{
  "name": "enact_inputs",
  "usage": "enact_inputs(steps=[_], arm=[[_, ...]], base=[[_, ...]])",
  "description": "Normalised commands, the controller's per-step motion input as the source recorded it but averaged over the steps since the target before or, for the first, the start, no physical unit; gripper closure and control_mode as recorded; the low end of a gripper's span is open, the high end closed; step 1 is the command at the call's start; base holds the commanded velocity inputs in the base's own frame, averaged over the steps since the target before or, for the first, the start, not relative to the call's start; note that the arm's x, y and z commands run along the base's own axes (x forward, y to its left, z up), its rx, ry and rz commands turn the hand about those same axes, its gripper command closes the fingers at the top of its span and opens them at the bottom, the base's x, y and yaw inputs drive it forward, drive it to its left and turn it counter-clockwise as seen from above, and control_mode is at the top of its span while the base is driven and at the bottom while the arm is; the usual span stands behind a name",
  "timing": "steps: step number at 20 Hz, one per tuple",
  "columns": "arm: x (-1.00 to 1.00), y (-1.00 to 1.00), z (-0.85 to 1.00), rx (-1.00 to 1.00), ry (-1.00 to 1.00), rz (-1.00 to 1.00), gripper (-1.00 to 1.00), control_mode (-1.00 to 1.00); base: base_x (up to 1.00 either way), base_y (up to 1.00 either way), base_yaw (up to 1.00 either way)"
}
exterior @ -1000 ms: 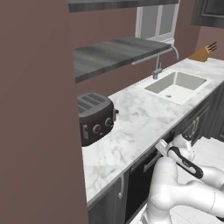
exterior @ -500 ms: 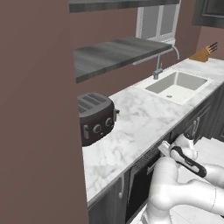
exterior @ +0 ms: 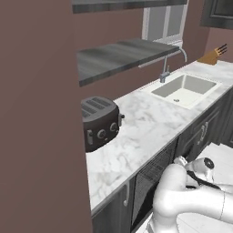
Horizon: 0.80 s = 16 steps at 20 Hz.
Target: Open the dishwasher door and pull out the top rack.
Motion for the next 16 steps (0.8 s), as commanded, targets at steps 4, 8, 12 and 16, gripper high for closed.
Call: enact_inputs(steps=[4,8,12,16], arm=[[-0.70,-1.00,-1.00,-0.02,0.27,0.00,1.00,-1.00],[-0.55,-1.00,-1.00,-0.05,0.30,0.00,1.00,-1.00],[-0.40,-1.00,-1.00,-0.06,0.35,0.00,1.00,-1.00],[-0.21,-1.00,-1.00,-0.04,0.43,0.00,1.00,-1.00]], base=[[0.00,0.00,0.00],[0.00,0.00,0.00],[0.00,0.00,0.00],[0.00,0.00,0.00]])
